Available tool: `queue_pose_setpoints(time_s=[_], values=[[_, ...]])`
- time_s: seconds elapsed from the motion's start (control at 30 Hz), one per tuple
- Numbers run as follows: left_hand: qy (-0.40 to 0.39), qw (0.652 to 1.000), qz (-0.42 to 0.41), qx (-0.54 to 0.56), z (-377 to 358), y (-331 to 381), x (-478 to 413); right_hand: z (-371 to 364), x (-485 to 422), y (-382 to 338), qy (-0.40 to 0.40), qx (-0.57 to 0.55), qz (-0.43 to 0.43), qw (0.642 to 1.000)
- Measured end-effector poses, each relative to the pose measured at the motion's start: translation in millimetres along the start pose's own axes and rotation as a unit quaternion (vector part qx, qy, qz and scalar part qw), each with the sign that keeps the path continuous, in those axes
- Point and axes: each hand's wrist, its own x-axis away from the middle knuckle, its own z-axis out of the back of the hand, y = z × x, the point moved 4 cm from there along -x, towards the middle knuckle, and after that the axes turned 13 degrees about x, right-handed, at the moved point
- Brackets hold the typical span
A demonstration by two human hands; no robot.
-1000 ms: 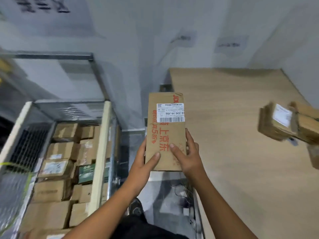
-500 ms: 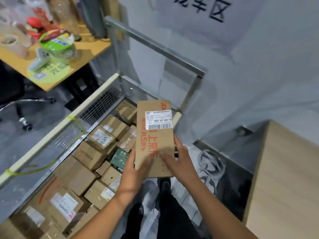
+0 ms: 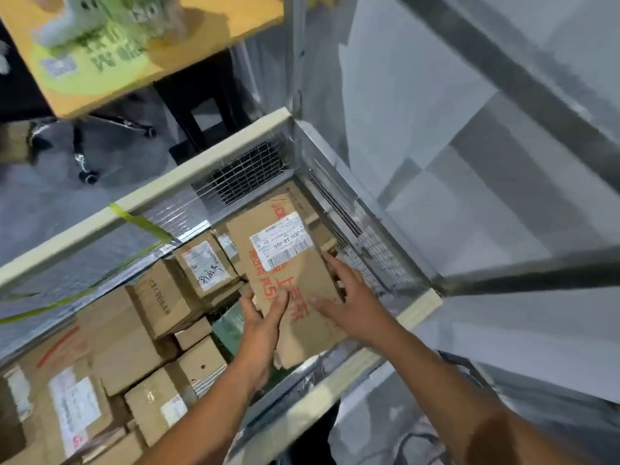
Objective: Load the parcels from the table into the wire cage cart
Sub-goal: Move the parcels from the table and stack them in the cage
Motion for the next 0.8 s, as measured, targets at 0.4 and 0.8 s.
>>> queue_pose_setpoints(time_s=[0.4,0.8], values=[[-0.038,0.998,0.008,-0.044,-36.1,-152.3,-187.6,14.0,-125.1,77.8,0.06,0.352,-0.076,0.931],[-0.037,0.974,-0.044,-0.219,-39.6,-90.7,-144.8,18.5,-89.9,58.3,0.087,0.32,-0.075,0.94]])
